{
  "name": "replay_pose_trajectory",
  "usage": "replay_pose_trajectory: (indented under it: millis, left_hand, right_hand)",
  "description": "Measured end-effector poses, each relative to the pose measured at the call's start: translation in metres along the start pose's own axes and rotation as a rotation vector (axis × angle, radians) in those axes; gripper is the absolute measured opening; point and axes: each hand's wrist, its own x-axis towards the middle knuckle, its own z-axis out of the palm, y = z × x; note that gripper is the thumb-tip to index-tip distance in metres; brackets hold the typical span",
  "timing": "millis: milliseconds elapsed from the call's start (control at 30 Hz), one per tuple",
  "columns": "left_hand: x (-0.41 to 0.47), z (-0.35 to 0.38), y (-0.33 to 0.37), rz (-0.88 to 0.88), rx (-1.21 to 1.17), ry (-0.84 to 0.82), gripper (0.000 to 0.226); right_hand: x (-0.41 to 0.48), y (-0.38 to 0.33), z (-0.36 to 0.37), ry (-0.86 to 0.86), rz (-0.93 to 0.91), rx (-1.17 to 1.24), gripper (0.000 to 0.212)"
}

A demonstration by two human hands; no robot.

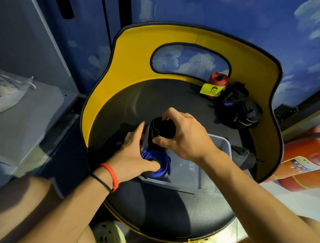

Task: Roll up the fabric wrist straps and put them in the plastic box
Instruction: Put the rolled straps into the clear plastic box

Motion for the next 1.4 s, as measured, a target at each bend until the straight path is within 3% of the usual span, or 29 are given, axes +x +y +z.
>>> replay_pose_trajectory:
  millis: [200, 367, 667, 933, 1033, 1167, 1400]
  left_hand:
    - [-0.001, 0.001, 0.000, 0.001, -0.009, -0.006, 0.116]
    - [0.003, 0.001, -0.005, 0.008, -0.005, -0.002, 0.118]
    - [0.003, 0.000, -0.004, 0.013, 0.045, -0.007, 0.108]
    - [0.000, -0.002, 0.003, -0.020, 0.078, -0.054, 0.128]
    - [-0.001, -0.001, 0.004, 0.001, 0.061, -0.031, 0.125]
    - [0.005, -0.001, 0.001, 0.007, 0.043, -0.028, 0.124]
    - [0.008, -0.001, 0.001, 0.019, 0.020, -0.017, 0.127]
  right_hand:
    - [-0.010, -0.006, 0.013, 0.143, 0.158, -0.146, 0.058]
    - [-0.027, 0.002, 0.029, 0.199, 0.310, -0.041, 0.059]
    - [-0.013, -0.007, 0.022, 0.156, 0.375, -0.128, 0.055]
    - [-0.007, -0.012, 0.035, 0.032, 0.222, -0.266, 0.064]
    - [-0.008, -0.008, 0.033, 0.049, 0.203, -0.146, 0.058]
    - [-0.012, 0.011, 0.020, 0.035, 0.187, 0.126, 0.019]
    - [-0.034, 0.033, 0.038, -0.034, 0.241, 0.688, 0.030]
